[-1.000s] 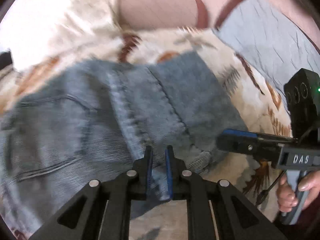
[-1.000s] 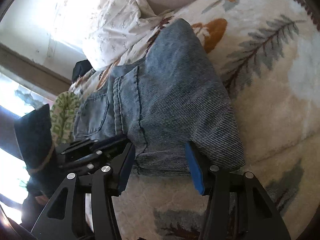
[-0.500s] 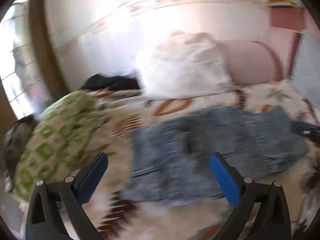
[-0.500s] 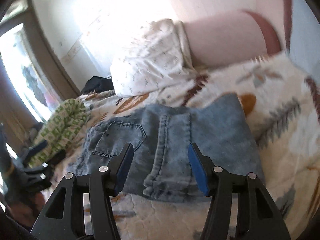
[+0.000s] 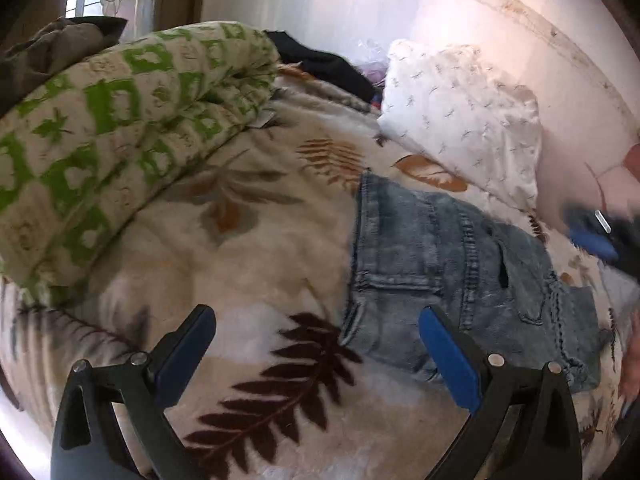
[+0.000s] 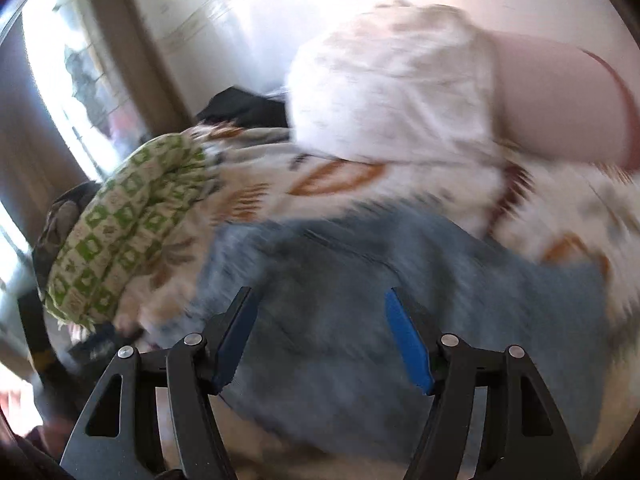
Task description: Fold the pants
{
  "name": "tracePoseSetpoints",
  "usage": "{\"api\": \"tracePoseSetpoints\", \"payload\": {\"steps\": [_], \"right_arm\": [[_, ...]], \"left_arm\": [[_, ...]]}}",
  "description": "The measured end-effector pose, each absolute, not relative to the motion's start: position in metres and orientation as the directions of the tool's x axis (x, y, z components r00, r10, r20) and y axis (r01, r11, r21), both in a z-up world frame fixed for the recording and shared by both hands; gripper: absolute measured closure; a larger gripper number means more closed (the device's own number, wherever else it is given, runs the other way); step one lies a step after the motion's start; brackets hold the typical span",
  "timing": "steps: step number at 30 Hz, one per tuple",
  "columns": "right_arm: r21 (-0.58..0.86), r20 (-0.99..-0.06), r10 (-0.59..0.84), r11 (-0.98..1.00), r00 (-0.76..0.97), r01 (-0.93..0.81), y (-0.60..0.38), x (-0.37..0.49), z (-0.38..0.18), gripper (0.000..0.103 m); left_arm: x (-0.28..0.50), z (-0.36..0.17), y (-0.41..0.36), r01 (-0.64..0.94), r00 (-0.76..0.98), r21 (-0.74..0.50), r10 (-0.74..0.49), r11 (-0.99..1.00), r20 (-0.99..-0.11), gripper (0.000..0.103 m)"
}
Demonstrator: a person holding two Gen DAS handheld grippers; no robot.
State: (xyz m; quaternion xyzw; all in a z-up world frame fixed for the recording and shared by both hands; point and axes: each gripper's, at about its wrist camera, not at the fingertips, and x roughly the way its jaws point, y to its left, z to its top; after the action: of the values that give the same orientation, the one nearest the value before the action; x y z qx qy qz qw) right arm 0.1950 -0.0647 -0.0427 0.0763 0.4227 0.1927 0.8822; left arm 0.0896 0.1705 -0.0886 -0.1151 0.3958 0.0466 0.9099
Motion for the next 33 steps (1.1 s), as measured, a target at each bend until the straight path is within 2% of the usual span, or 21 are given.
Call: {"api": "tracePoseSetpoints", "payload": {"steps": [4,10,12,14,17,22,24,26,27,28,29,31,32,33], "right_arm": [[0.281,-0.769,0.434,0.889,0.469,-0.360,-0.002,0.242,-0.040,0.035],[0.212,-0.868,0.387,0.855,0.310,-0.474,0.072,0.291,-0.063,0.032],[0.185,-0.895,0.355,0.847,0.270,-0.499,0.088,0.306,-0.075,0.032],[0.166,-0.912,0.332,0.838,0.243,-0.520,0.098,0.320,-0.085,0.032],[0.148,-0.932,0.301,0.827,0.204,-0.542,0.110,0.337,-0.100,0.032],[0.133,-0.956,0.258,0.805,0.140,-0.578,0.125,0.346,-0.118,0.031],[0.120,-0.963,0.239,0.796,0.127,-0.593,0.131,0.346,-0.125,0.031],[0.106,-0.970,0.215,0.789,0.111,-0.606,0.135,0.346,-0.136,0.030],[0.086,-0.974,0.195,0.792,0.117,-0.604,0.136,0.346,-0.141,0.030],[0.076,-0.977,0.180,0.799,0.116,-0.596,0.136,0.346,-0.147,0.032],[0.072,-0.979,0.170,0.802,0.111,-0.593,0.136,0.345,-0.152,0.043],[0.065,-0.979,0.165,0.808,0.119,-0.586,0.136,0.343,-0.157,0.054],[0.070,-0.978,0.173,0.807,0.121,-0.587,0.136,0.340,-0.155,0.065],[0.057,-0.977,0.167,0.807,0.134,-0.588,0.135,0.338,-0.152,0.069]], "left_arm": [[0.103,-0.096,0.160,-0.173,0.665,-0.160,-0.005,0.972,-0.747,0.000],[0.115,-0.111,0.147,-0.148,0.626,-0.144,-0.020,0.978,-0.780,0.002],[0.118,-0.115,0.144,-0.126,0.624,-0.165,-0.051,0.978,-0.780,0.007],[0.120,-0.115,0.141,-0.091,0.623,-0.185,-0.089,0.978,-0.777,0.022],[0.126,-0.120,0.134,-0.039,0.610,-0.219,-0.150,0.975,-0.778,0.034],[0.131,-0.124,0.133,-0.032,0.603,-0.253,-0.184,0.967,-0.777,0.038],[0.130,-0.123,0.130,-0.017,0.608,-0.250,-0.189,0.968,-0.771,0.045],[0.128,-0.121,0.128,0.002,0.617,-0.258,-0.204,0.966,-0.760,0.058],[0.126,-0.119,0.126,0.016,0.623,-0.257,-0.211,0.966,-0.754,0.061],[0.126,-0.119,0.124,0.026,0.623,-0.258,-0.218,0.966,-0.751,0.066],[0.126,-0.119,0.123,0.034,0.623,-0.263,-0.227,0.964,-0.749,0.070],[0.128,-0.119,0.124,0.043,0.618,-0.293,-0.256,0.955,-0.743,0.077],[0.127,-0.119,0.126,0.046,0.617,-0.313,-0.273,0.949,-0.738,0.079],[0.128,-0.118,0.127,0.048,0.616,-0.329,-0.288,0.943,-0.733,0.079]]}}
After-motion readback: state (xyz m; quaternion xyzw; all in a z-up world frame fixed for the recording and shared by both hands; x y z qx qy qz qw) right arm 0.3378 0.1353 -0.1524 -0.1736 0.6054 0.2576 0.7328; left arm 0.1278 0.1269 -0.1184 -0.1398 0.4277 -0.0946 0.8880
